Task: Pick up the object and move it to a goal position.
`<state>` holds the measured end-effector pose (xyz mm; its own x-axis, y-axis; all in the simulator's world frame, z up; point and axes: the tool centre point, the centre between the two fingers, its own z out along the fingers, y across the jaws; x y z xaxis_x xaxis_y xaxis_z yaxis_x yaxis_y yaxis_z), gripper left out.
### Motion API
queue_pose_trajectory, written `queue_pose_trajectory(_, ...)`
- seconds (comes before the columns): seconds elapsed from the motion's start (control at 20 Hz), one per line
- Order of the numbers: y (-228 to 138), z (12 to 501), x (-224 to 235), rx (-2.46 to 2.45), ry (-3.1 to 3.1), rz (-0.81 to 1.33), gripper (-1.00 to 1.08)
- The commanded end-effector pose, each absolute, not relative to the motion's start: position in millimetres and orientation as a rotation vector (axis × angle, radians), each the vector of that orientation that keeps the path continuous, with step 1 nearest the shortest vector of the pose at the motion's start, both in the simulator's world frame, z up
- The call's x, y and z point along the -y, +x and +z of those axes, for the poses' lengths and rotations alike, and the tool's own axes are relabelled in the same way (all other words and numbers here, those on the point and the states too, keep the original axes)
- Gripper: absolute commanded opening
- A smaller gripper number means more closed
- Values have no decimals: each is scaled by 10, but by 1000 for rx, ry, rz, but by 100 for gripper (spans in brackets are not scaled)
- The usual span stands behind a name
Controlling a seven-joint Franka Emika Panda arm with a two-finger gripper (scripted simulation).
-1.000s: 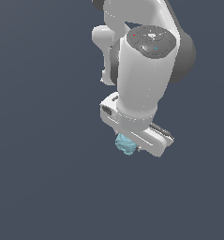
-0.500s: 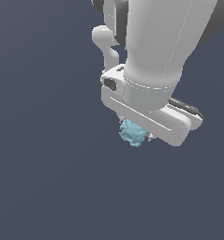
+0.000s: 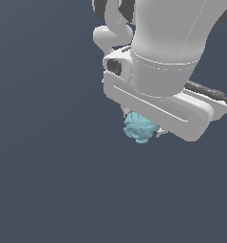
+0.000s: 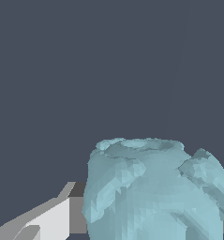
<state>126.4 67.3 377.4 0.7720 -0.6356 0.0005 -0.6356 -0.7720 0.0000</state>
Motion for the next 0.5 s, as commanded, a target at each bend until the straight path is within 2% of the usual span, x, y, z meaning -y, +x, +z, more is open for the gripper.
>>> queue_pose_trajectory(0.0, 1273, 3819, -678, 1061, 2957, 0, -100)
queue_pose_trajectory(0.45, 1288, 3867, -684, 1060, 2957, 0, -100)
